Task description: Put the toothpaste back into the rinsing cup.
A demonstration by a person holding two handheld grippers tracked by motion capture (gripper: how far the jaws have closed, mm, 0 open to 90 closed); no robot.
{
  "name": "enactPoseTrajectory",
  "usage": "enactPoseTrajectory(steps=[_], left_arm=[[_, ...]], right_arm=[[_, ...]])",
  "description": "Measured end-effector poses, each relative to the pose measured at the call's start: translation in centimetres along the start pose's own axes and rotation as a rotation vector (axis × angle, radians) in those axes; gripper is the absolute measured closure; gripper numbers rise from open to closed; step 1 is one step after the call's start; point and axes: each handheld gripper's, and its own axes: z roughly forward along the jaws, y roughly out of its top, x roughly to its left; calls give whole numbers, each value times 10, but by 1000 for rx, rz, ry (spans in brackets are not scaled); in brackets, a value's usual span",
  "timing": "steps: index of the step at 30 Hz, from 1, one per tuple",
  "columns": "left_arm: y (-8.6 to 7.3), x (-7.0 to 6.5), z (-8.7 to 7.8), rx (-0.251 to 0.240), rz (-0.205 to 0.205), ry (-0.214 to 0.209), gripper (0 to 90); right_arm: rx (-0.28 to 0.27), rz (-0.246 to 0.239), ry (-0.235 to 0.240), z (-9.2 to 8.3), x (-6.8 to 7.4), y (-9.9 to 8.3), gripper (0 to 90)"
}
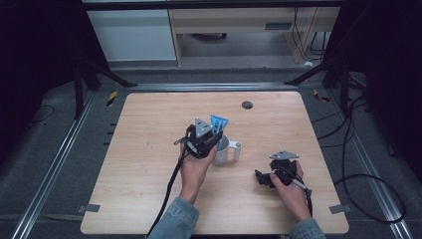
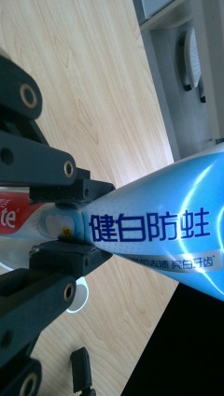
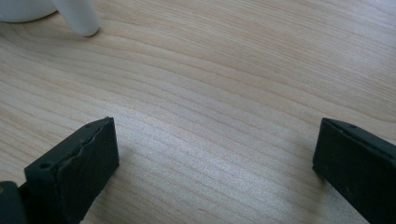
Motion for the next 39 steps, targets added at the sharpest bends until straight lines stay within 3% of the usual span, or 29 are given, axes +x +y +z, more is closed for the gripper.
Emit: enactPoseTrajectory(steps=[18, 39], left_arm=[[3, 0, 4, 40, 17, 7, 723], [6, 4, 20, 39, -21, -3, 702]], right_arm=[[0, 0, 0, 0, 0, 0, 5], [0, 0, 0, 0, 0, 0, 5]])
